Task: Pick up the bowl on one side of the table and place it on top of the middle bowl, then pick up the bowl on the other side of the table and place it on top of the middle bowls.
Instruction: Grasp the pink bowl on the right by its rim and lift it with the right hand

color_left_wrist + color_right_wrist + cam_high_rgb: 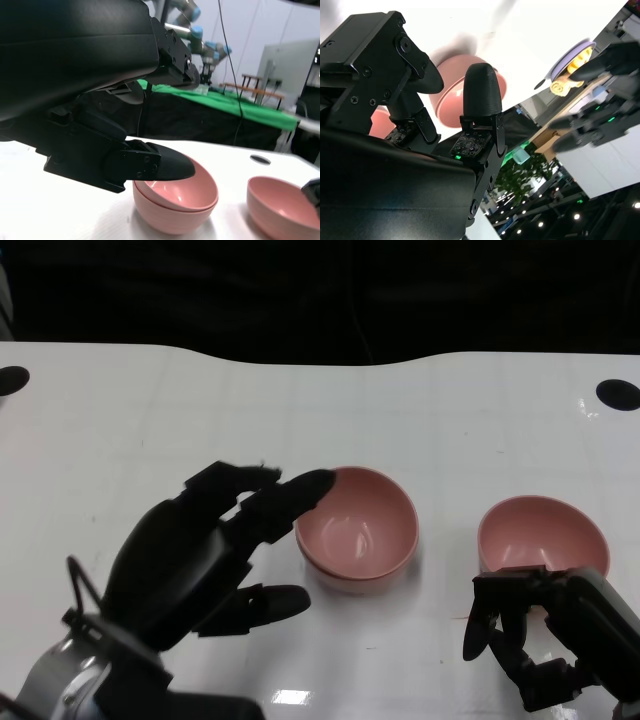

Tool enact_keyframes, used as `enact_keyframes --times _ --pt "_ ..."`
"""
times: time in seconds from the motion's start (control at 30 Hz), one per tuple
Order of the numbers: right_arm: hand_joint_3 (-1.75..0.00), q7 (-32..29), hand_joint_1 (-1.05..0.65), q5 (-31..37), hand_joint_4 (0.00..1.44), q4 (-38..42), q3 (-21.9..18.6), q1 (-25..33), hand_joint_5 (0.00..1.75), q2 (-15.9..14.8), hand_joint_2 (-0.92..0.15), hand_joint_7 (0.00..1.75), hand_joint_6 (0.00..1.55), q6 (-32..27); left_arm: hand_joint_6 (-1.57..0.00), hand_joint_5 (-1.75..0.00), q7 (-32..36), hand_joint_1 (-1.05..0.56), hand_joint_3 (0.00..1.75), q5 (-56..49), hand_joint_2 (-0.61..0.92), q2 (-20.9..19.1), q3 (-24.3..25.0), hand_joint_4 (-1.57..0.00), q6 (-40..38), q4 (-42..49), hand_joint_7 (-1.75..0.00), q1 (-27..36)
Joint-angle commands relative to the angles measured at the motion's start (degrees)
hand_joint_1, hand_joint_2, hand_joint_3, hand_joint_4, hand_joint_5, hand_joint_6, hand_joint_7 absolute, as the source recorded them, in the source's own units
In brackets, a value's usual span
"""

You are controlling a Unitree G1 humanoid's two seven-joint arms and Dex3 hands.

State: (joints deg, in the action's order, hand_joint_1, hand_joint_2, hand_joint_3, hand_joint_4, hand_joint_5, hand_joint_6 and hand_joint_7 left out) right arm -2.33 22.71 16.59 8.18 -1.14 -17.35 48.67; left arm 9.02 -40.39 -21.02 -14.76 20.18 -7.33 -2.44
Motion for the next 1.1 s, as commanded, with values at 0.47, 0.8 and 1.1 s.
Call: enact_keyframes --times 0.47,0.8,1.1 --pt "-1.49 -0.1 0.1 -0.7 0.86 -0.5 -1.1 0.2 1.75 -0.8 -0.23 1.35 0.82 -0.3 -0.97 -1.51 7.4 -0.08 1.04 5.1 0.5 0.8 7.2 -0.79 9.7 0.6 -0.82 15.0" --pt "-0.98 -5.1 0.01 4.6 0.77 -5.6 -5.4 1.5 1.26 -0.3 -0.42 0.71 0.84 -5.6 -0.83 -1.75 8.4 -0.13 1.5 6.9 0.28 1.4 7.8 -0.88 16.1 8.4 -1.5 12.2" --pt "-0.03 1.8 -0.4 20.5 0.42 -28.9 -7.4 7.3 0.63 -1.6 -0.86 0.01 0.52 -33.1 -0.8 -1.74 8.0 -0.14 1.48 6.6 0.27 1.2 8.4 -0.85 17.8 10.2 -1.49 11.5"
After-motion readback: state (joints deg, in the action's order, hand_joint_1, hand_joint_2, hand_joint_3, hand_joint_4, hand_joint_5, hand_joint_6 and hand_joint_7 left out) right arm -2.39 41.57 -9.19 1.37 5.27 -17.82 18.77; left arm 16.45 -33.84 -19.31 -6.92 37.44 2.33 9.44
